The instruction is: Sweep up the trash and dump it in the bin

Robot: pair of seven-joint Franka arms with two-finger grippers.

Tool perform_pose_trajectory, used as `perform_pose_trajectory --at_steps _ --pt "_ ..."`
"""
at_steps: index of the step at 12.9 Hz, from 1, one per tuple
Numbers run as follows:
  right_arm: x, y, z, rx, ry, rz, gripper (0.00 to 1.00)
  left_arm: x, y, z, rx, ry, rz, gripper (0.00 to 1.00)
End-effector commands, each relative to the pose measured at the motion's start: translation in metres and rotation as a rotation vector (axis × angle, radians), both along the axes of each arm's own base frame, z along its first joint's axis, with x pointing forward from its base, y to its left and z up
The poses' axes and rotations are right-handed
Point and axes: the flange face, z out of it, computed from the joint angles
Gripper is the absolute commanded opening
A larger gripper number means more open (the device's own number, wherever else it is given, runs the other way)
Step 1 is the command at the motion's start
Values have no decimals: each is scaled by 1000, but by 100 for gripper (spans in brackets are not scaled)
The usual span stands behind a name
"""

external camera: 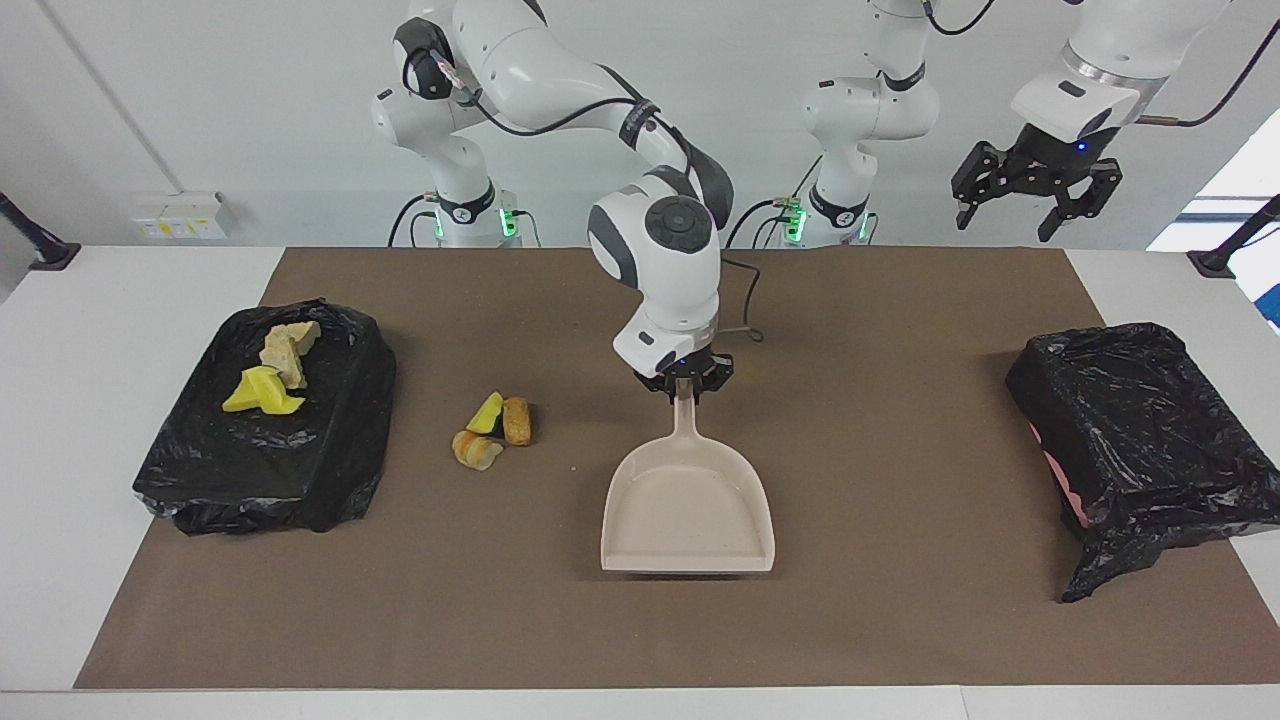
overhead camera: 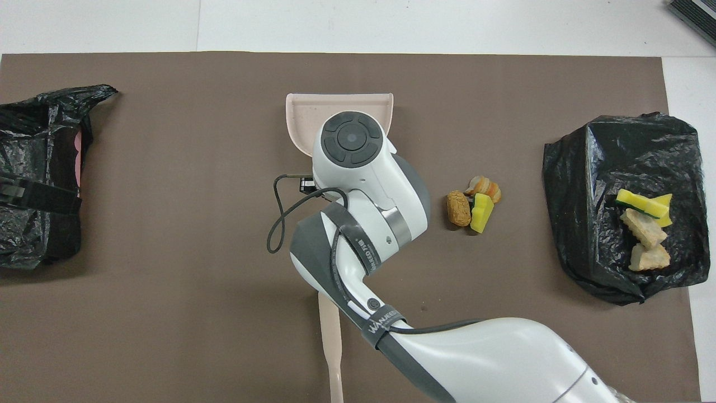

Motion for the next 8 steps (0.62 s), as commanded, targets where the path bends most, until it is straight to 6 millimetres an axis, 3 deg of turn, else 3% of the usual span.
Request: perform_pose_trajectory --at_steps 1,3,5,6,7,8 --pt "17 1 -11 26 -17 -31 0 -6 0 -5 4 -12 -10 100" --pt "10 15 -28 21 -23 -2 0 -2 -3 -9 3 -26 -16 100" --pt "8 15 -29 15 -13 3 0 4 -6 -14 1 -39 -16 100" --pt "7 15 -25 13 -10 4 18 6 -7 -15 0 -45 -16 100" --pt "5 17 -20 10 -21 20 88 6 -7 -14 0 -47 -16 100" --pt "2 20 -14 6 -33 54 100 6 -7 -14 -1 -50 -16 100"
